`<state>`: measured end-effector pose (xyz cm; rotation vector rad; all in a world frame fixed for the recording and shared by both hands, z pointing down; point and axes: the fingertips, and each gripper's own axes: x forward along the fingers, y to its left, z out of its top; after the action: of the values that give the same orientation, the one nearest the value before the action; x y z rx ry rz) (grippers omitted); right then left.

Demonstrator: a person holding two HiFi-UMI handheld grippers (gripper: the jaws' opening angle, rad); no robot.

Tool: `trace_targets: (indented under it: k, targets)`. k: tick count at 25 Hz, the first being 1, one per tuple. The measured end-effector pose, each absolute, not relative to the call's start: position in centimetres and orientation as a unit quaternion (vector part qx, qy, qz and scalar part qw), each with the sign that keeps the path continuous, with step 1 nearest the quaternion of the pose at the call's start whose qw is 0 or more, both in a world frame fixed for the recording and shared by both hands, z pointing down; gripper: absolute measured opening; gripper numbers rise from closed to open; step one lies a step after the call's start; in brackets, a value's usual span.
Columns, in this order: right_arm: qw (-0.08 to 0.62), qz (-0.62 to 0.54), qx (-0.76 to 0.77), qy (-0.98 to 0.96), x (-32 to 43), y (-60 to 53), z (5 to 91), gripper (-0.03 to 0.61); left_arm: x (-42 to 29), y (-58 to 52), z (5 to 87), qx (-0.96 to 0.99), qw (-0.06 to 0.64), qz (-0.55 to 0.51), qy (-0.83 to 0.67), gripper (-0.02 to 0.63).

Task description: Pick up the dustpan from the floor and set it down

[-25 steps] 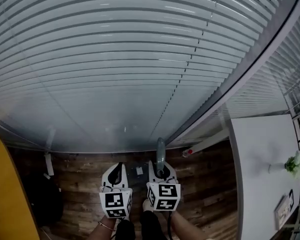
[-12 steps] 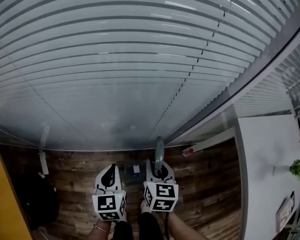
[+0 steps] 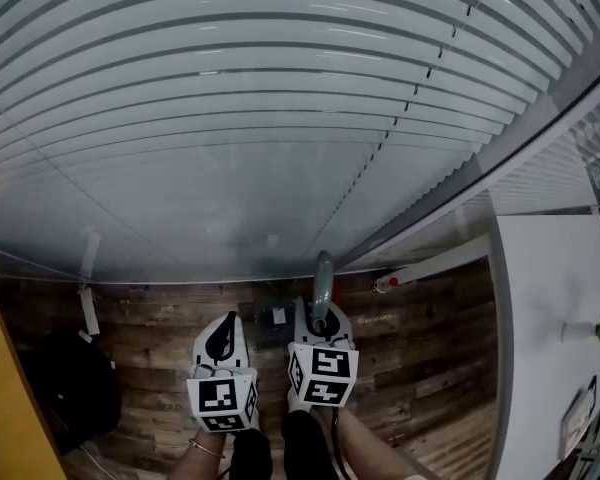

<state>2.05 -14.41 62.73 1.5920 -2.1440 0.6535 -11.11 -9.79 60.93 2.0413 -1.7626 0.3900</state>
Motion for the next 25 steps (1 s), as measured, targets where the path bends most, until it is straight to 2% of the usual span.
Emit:
trace_targets:
  k: [12, 25]
  targets:
    - [0.21, 0.233, 0.567, -0.762, 1.7, -14.8, 65.5, 0.103, -11.6, -9.8, 62.9, 0.728, 0.215, 0.148, -0.634, 0.005]
    - [0.197, 0.221, 0.562, -0.773, 1.3, -15.1, 64.2, 0.103, -11.6, -9.0, 63.2, 0.723, 0.233, 0.152, -0.632, 0.005]
